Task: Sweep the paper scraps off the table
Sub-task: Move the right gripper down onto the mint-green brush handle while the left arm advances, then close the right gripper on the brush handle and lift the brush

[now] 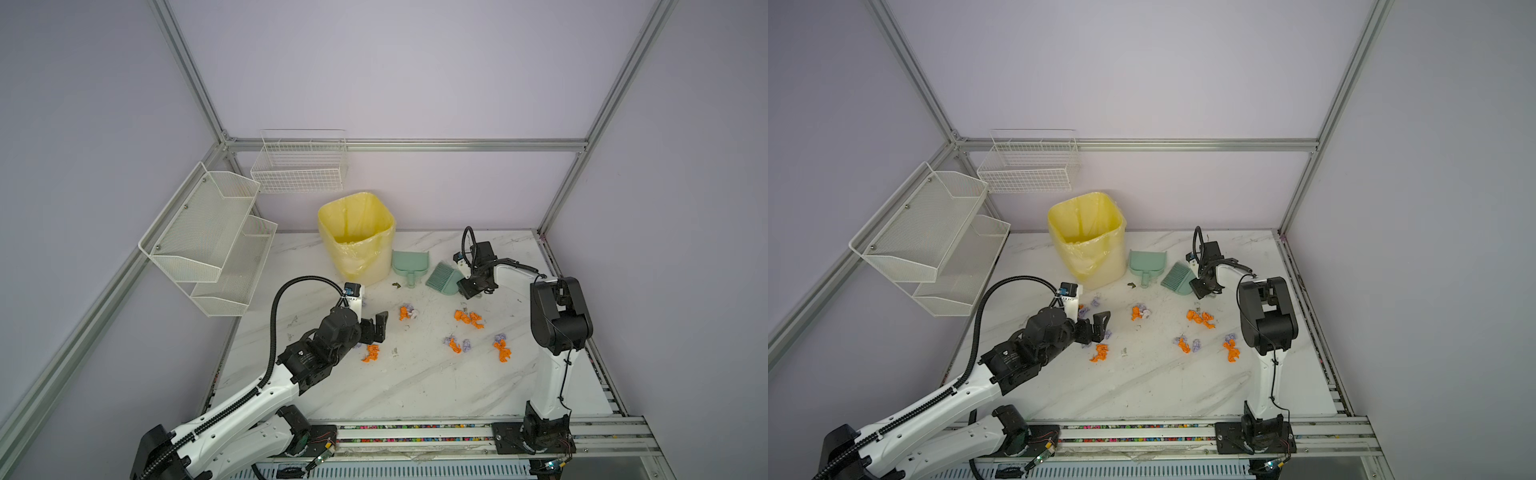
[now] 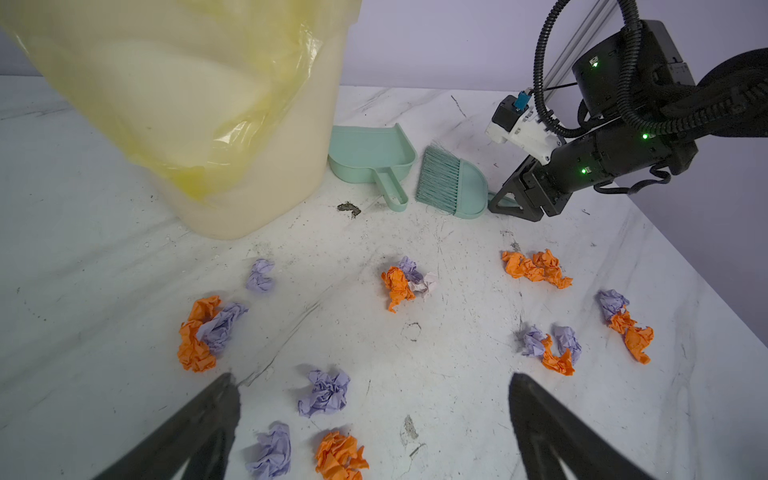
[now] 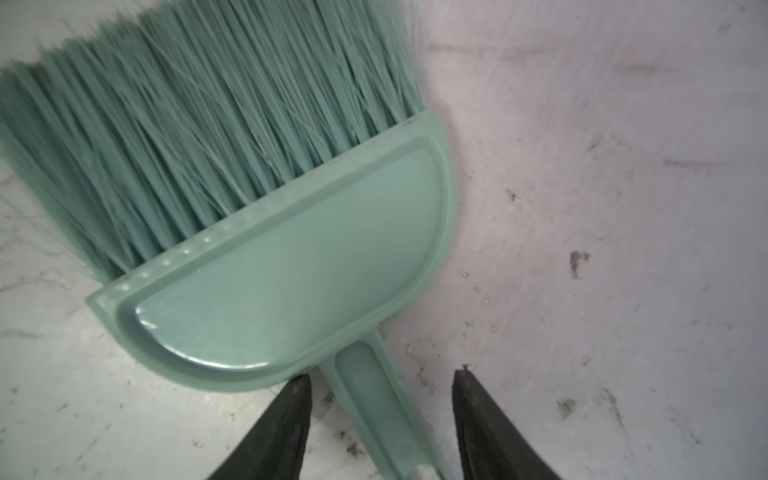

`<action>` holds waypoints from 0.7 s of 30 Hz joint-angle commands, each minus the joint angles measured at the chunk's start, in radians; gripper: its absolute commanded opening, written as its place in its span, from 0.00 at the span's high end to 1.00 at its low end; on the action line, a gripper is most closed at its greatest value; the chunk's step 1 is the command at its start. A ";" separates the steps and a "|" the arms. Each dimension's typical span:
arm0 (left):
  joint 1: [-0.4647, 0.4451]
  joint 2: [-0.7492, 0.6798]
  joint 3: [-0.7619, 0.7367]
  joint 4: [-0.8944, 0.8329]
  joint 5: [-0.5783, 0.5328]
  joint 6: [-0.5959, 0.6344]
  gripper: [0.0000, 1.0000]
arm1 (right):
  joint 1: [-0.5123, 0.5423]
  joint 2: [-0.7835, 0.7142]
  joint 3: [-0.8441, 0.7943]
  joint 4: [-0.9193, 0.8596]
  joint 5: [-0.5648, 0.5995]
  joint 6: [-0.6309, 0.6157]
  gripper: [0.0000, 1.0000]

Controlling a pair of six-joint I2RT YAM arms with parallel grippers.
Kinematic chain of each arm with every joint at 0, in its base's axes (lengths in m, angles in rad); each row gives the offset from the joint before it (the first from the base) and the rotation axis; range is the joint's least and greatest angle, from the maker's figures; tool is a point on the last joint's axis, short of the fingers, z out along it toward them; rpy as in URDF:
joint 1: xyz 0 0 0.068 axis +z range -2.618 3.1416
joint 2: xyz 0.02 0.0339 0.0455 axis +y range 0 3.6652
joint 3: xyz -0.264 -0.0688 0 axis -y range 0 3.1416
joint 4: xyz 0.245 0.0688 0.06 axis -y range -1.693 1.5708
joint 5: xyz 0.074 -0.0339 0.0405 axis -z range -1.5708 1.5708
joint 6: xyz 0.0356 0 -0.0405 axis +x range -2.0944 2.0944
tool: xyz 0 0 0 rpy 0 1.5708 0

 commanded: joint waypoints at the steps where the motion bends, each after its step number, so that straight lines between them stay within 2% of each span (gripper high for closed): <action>1: -0.003 -0.001 0.094 0.019 0.013 0.018 0.00 | 0.001 0.067 -0.014 -0.084 -0.023 0.013 0.51; 5: -0.003 -0.004 0.095 0.014 0.020 0.019 0.00 | 0.001 0.103 -0.008 -0.103 -0.027 0.025 0.59; 11: -0.003 -0.023 0.093 0.005 0.031 0.009 0.00 | 0.002 0.138 0.005 -0.128 -0.046 0.044 0.76; 21: -0.003 -0.030 0.112 -0.012 0.083 0.015 0.00 | -0.041 0.060 0.036 -0.118 -0.117 0.164 0.82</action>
